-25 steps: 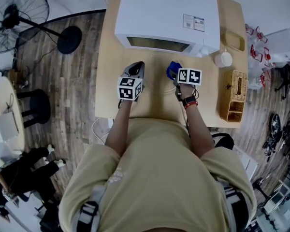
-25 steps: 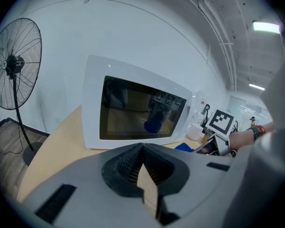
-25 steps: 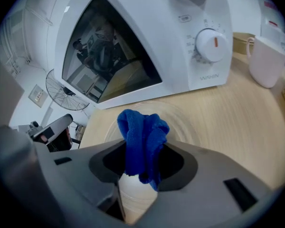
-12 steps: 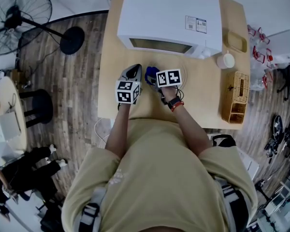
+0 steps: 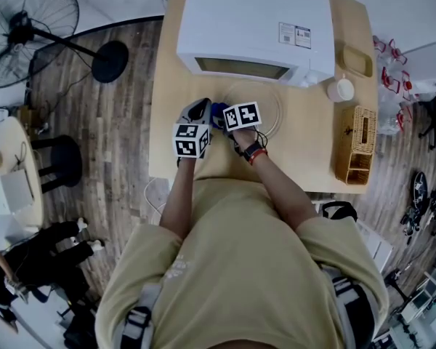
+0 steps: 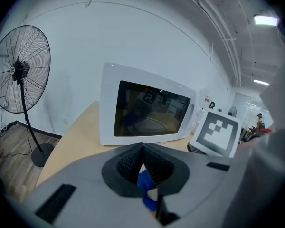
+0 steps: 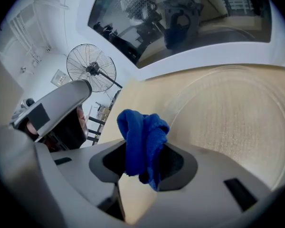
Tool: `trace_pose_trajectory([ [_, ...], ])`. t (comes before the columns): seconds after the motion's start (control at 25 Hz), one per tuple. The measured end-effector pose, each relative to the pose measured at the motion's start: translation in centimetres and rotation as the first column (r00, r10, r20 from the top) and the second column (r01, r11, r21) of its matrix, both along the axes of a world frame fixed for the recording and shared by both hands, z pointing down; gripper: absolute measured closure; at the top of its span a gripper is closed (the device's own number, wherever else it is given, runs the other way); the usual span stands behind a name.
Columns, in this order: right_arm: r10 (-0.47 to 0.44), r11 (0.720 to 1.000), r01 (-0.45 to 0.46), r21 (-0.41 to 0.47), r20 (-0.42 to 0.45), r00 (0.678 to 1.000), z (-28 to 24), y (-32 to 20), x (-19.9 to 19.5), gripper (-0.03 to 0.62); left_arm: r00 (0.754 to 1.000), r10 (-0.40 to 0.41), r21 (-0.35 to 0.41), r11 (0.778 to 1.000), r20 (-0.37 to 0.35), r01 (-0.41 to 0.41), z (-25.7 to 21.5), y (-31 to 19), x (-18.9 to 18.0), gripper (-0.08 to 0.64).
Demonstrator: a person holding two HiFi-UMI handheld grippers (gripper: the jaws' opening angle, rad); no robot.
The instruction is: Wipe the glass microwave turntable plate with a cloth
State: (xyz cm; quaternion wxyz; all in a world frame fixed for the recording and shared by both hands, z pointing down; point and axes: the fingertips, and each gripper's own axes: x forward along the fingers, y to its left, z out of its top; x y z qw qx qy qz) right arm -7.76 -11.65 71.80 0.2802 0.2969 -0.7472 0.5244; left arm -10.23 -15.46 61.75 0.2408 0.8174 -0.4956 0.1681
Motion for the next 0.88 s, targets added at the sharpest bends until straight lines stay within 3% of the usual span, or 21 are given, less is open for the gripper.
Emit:
trace_pose_trajectory([
  [0.88,0.004,1.0,-0.002,0.027,-0.058,0.998,0.5,0.1,2.3,0.42,1.0,0.017,-0.003,1.0,0.005,-0.017,0.2,0.4,1.0,0.548],
])
